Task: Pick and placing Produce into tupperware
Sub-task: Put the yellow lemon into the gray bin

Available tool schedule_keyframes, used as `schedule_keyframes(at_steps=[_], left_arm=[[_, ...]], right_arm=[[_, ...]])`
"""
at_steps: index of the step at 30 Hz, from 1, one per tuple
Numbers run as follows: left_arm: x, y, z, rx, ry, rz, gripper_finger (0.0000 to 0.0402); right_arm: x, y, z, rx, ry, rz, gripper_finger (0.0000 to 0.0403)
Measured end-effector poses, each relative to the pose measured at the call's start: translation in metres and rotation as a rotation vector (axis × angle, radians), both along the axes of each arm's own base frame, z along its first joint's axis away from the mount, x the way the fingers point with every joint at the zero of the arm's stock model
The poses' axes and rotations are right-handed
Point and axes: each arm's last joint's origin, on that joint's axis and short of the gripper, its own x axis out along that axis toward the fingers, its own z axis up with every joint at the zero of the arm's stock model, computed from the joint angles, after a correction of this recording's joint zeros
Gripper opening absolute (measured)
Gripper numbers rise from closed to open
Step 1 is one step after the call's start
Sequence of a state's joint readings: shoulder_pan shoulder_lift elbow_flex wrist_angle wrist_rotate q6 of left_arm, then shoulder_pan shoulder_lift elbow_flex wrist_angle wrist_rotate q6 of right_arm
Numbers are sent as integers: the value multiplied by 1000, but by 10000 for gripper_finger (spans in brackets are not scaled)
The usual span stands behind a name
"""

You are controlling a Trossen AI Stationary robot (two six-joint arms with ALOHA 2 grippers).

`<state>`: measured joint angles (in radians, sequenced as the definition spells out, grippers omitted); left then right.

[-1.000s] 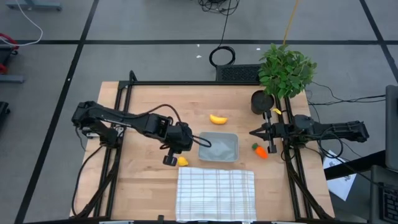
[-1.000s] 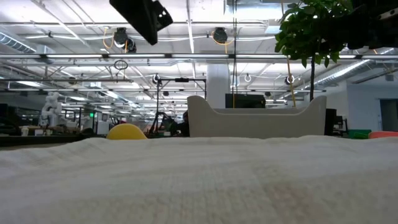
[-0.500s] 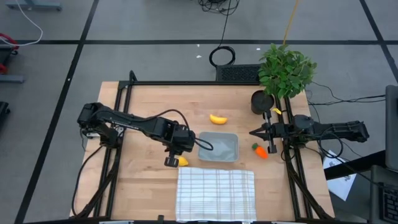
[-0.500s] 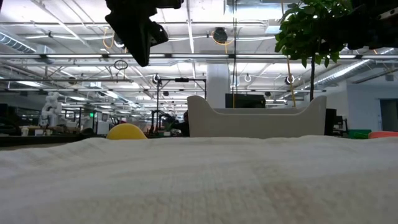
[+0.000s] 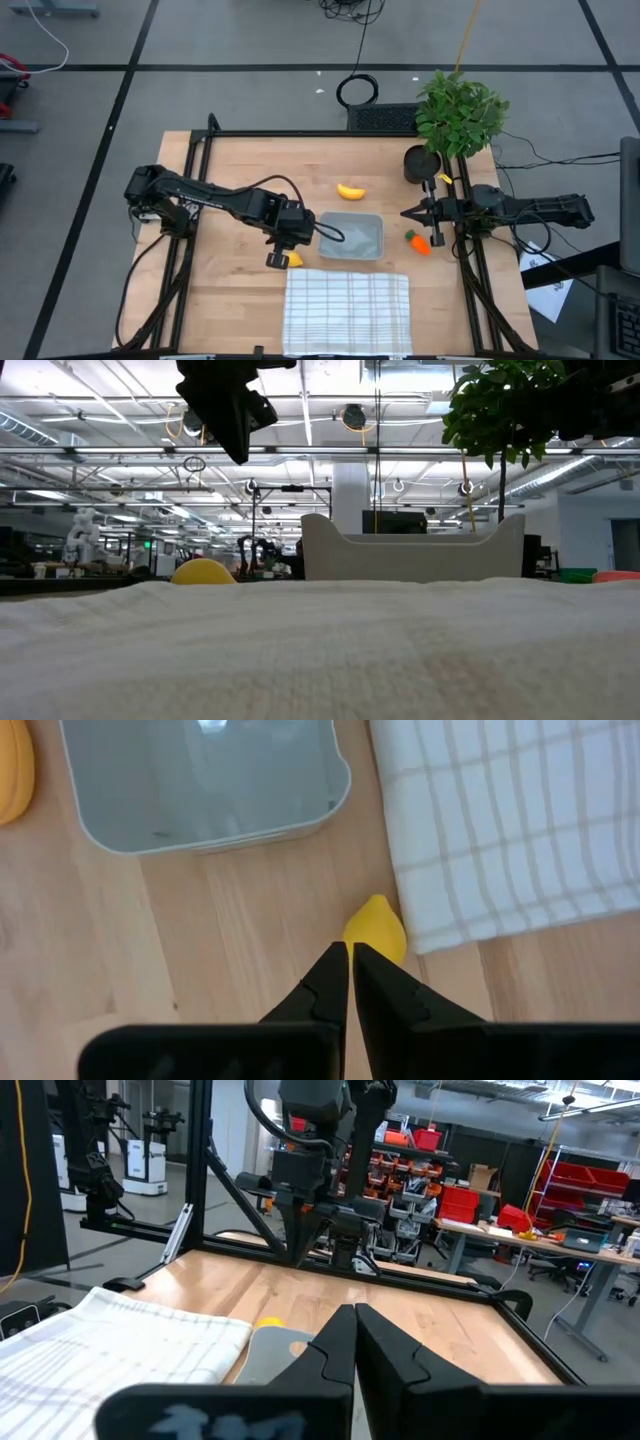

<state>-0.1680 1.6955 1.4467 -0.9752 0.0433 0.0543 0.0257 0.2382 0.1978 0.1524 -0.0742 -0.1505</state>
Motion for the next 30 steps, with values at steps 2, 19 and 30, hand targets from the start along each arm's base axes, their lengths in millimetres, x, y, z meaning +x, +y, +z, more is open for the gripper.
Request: schedule_keyframes(at_steps=[2,19,30], left_arm=[[0,0,0,-2,1,6,32],[-3,-6,-1,-23,25,10,226],[-3,-18,-1,19,-15,-37,295]], right_arm=[[0,0,0,0,0,0,0],[0,0,0,0,0,0,0],[0,0,0,0,1,0,0]])
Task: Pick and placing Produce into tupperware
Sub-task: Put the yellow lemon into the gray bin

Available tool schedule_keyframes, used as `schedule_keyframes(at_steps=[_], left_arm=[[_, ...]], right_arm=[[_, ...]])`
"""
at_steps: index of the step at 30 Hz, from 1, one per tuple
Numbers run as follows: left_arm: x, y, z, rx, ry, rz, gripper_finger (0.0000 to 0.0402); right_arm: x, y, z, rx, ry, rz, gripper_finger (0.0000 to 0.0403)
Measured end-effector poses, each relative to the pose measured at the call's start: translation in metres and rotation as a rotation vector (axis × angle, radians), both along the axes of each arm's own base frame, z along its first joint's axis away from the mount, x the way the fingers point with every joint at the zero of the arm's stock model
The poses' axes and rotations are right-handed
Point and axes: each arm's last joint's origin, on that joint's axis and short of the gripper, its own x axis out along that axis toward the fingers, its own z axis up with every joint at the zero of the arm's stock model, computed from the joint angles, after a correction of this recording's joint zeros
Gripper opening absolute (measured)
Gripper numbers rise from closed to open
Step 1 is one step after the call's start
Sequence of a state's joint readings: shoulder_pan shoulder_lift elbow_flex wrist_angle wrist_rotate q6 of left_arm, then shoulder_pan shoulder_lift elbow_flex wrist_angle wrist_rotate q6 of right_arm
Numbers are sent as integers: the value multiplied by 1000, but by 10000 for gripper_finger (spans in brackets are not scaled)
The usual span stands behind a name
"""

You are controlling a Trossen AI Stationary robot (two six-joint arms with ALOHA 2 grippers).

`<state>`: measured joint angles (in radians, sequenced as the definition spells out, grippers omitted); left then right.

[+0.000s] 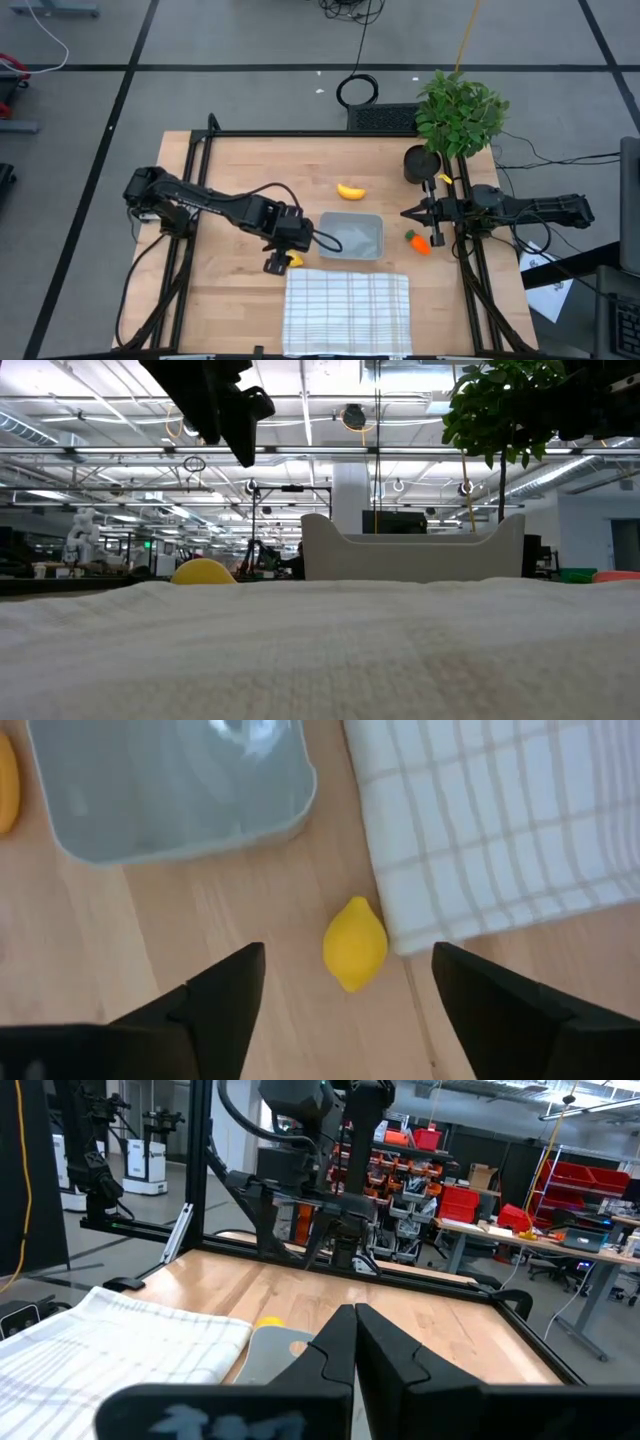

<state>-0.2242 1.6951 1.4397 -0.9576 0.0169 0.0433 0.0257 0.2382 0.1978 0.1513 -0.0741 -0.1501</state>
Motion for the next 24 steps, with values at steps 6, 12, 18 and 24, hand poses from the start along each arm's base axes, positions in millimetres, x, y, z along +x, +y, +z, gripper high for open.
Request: schedule_keyframes(at_steps=[6,12,18,24], left_arm=[[1,-3,-9,-6,-26,-23,308],[1,-4,-19,-19,-33,-42,308],[1,-5,-34,-25,-58,-107,308],[-4,-4,-52,-16,-41,-121,308]], right_arm=[[0,0,0,0,1,0,0],[1,0,-1,0,10,0,0],[2,0,-2,0,19,0,0],[2,0,-2,-1,20,0,0]])
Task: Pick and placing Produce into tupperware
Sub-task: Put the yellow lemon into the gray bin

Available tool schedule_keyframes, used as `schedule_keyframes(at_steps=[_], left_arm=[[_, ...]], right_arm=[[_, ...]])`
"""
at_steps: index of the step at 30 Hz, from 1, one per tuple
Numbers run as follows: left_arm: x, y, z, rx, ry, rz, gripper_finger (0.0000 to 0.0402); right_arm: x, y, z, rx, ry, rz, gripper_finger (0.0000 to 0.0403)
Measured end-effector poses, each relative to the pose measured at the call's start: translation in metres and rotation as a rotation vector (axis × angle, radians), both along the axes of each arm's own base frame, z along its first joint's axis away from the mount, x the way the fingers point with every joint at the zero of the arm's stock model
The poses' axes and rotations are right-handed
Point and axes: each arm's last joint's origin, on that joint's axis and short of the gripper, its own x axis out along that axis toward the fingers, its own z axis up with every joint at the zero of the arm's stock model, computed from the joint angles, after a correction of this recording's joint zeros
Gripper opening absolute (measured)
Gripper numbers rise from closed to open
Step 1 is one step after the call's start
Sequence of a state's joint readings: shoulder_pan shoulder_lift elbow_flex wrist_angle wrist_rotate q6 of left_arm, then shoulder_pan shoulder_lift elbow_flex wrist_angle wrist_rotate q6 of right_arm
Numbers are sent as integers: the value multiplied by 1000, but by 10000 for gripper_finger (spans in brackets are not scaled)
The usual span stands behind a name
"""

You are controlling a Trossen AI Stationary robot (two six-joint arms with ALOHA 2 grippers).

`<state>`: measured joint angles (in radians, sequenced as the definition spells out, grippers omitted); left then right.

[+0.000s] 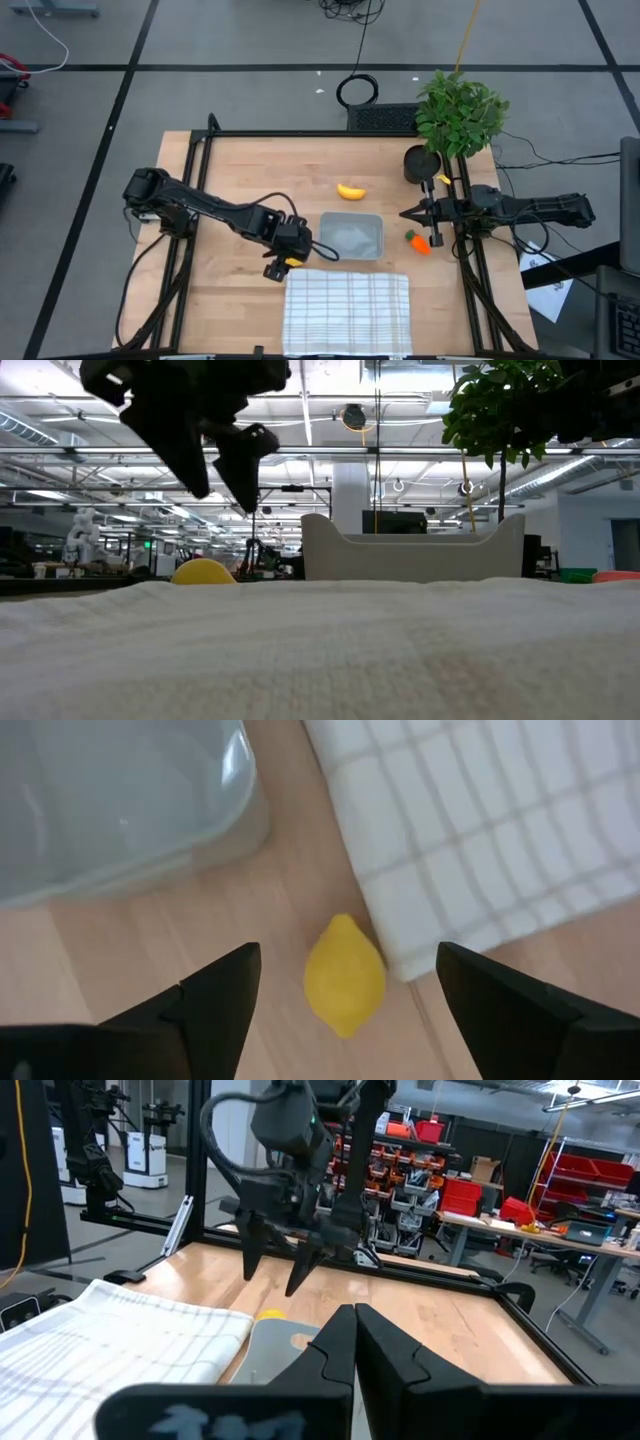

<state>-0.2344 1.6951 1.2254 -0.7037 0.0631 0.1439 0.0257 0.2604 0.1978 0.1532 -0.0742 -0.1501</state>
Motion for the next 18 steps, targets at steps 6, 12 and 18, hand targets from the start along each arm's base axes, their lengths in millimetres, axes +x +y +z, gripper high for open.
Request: schedule_keyframes(at_steps=[6,12,18], left_arm=[[-2,-4,-5,-15,7,7,308],[-2,-7,-5,-5,-10,1,308],[1,-8,-18,19,-5,-2,308]], right_arm=[[0,0,0,7,1,0,0],[0,0,0,7,1,0,0],[0,0,0,8,0,0,0]])
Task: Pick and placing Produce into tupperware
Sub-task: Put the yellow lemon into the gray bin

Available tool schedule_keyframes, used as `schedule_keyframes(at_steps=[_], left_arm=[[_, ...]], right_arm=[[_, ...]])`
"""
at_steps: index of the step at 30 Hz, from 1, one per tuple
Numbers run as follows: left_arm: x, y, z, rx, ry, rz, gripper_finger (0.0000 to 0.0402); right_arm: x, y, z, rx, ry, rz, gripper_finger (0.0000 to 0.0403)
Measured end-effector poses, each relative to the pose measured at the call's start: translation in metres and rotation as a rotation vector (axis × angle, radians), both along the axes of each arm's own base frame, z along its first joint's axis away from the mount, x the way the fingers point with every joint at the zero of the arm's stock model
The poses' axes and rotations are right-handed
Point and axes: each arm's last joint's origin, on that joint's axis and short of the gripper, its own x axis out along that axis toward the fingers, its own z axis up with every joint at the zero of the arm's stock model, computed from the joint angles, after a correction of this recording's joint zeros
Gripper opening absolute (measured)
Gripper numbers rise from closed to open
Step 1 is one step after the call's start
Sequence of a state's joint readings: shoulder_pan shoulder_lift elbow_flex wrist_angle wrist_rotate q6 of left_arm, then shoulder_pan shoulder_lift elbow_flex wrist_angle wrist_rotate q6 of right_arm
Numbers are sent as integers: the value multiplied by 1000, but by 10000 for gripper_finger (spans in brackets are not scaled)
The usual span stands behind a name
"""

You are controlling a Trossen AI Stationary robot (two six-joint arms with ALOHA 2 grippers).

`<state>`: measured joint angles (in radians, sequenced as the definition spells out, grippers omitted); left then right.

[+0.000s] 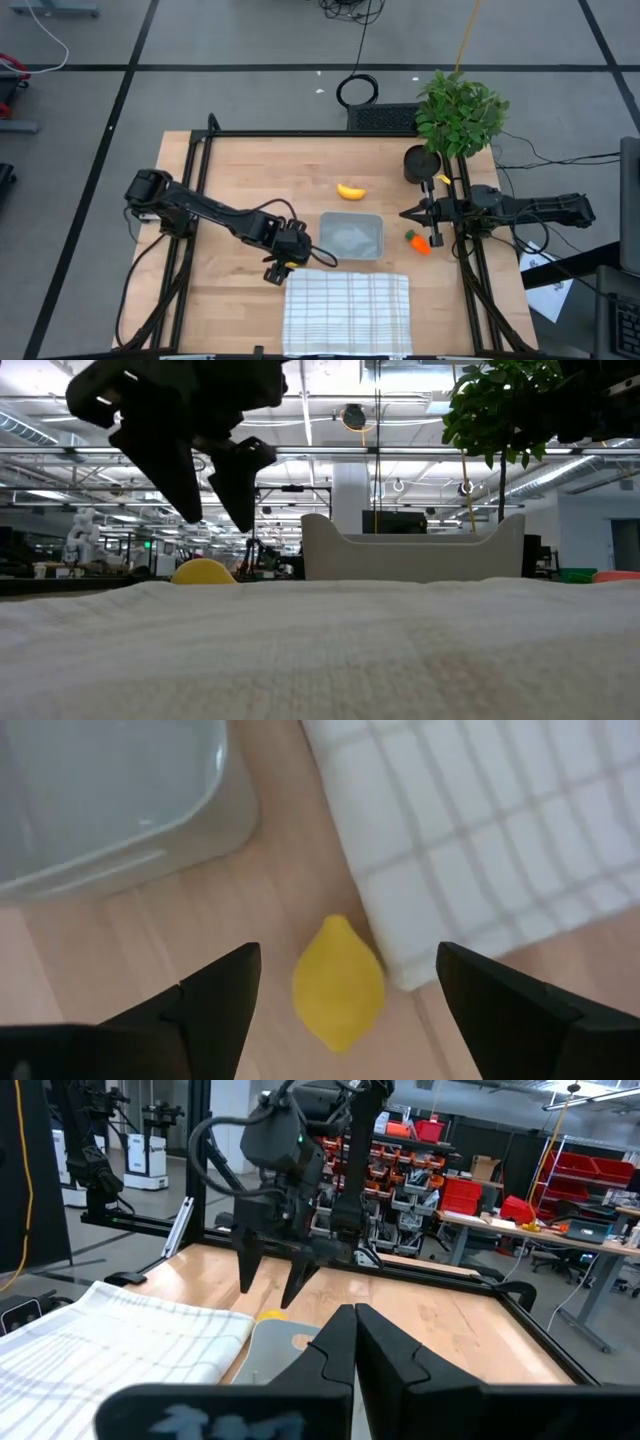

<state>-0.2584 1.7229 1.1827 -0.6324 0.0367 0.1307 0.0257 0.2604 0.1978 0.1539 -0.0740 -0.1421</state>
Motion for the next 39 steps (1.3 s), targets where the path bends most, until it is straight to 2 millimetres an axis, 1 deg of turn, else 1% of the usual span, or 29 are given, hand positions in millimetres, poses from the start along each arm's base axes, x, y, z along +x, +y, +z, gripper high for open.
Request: schedule_keyframes(at_steps=[4,9,16,32,39], left_arm=[[0,0,-15,19,51,-1,308],[3,-1,-23,28,66,0,308],[3,-1,-29,39,93,-7,308],[9,-2,-52,62,146,-35,308],[10,-2,-53,43,151,-52,305]], right_arm=[[0,0,0,0,0,0,0],[0,0,0,0,2,0,0],[1,0,-1,22,13,1,0],[3,0,-4,21,41,0,0],[5,0,-5,19,52,0,0]])
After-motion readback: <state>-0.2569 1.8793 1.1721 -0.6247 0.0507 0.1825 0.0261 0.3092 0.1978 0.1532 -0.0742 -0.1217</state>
